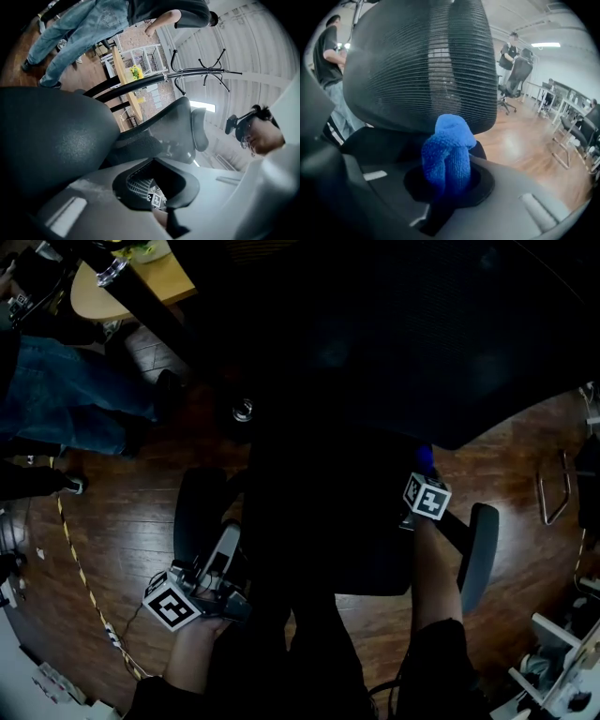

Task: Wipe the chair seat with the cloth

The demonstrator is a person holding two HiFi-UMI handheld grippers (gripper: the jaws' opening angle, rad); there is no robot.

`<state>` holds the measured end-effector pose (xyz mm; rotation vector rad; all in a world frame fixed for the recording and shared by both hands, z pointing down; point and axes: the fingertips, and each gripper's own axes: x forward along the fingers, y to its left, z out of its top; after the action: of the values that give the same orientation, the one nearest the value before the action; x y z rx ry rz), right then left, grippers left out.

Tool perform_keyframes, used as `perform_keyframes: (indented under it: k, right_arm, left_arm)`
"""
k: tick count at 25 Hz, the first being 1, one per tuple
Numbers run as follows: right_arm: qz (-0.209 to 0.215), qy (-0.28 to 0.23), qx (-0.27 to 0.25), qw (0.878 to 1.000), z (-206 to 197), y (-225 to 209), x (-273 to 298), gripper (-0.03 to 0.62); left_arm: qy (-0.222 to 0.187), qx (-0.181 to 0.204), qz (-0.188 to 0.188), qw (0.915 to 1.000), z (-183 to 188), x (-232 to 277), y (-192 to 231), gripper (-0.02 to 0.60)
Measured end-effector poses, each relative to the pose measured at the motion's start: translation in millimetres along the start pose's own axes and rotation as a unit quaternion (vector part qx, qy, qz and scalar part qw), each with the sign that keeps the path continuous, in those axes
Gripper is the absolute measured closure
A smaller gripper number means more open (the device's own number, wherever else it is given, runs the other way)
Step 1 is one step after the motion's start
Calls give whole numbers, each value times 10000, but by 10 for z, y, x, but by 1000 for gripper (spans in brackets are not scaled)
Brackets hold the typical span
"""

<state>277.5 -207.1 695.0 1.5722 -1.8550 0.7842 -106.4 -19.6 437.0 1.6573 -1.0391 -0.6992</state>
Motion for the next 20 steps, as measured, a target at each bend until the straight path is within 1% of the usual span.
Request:
perform_keyframes:
  k: [2,3,5,6,7,8,9,11,13,15,17,18,20]
  right_arm:
    - [157,19,157,9998,25,14,-9,558]
    - [169,8,184,9997,37,48,-19,559]
    - [204,-97,167,9996,51,267,-39,557]
    - [328,-146,152,9992,42,488,-30,558]
    - [563,-160,117,9982,18,785,-3,559]
    - [897,-145,42,9959,-8,1147,26,559]
    - [1292,-117,-45,9915,-27,1551,44,557]
    - [2028,-42,-126,9791,-60,2326,55,558]
    - [2499,77,-145,9681,-98,2942,37,559]
    - [2798,218,-245,9595,-172,3436,-7,559]
    - [2966,305,-413,9536,-277,3829,-39,557]
    - [2947,301,-496,9538,-320,3947,-40,557]
    - [2853,206,-639,9561,-363,4036,-32,558]
  left_arm:
    - [-23,4,-50,10000,-15,-23,-27,593]
    - [-42,-13,-60,10000,-19,-44,-29,592]
    - [-71,-51,-68,9999,-23,-91,-32,592]
    - [-86,-63,-67,9999,-25,-113,-35,592]
    - [-106,-71,-62,9999,-30,-135,-40,592]
    - [-135,-76,-57,9999,-35,-154,-50,592]
    - [-178,-78,-56,9998,-36,-170,-67,592]
    - [-296,-66,-67,9995,-13,-196,-111,592]
    - [-417,-63,-71,9991,31,-224,-122,592]
    - [-531,-89,-52,9985,80,-270,-100,592]
    - [-631,-84,-56,9980,144,-331,-85,592]
    - [-677,-74,-66,9977,176,-363,-83,592]
    - [-766,-70,-84,9970,221,-434,-79,592]
